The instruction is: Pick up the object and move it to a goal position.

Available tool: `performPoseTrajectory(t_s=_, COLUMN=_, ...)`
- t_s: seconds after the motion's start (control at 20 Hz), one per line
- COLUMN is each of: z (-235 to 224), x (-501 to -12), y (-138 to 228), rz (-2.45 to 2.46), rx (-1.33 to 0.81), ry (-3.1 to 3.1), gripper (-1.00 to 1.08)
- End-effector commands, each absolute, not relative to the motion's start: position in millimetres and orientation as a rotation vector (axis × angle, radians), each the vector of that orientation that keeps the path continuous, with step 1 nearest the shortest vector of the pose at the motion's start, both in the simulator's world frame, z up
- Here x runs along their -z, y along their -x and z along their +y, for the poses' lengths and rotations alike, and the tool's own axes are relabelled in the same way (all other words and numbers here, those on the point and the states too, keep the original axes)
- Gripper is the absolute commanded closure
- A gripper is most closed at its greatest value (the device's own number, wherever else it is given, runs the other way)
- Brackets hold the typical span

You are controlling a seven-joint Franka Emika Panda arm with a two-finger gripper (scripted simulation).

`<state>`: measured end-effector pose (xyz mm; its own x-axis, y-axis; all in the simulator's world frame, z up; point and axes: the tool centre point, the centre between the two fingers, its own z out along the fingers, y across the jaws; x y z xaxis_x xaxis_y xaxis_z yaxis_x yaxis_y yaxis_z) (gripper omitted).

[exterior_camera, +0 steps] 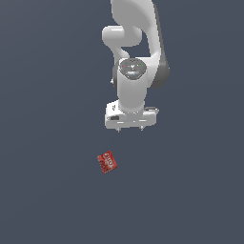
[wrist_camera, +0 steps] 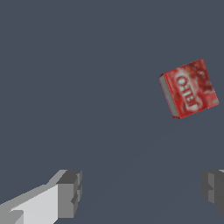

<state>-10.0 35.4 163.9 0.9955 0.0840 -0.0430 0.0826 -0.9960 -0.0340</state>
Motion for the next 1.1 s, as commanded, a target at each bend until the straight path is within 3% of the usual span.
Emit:
performPoseTrajectory(t_s=0.0, z=30.1, x=-159.3, y=4.0, rz=-0.160, rx=-0.065, ry=3.106, gripper=-0.92)
performPoseTrajectory(t_s=1.05, z=-58.5, x=-78.0, y=-73.1, rz=-0.645, rx=-0.006, ry=3.070, gripper=-0.92)
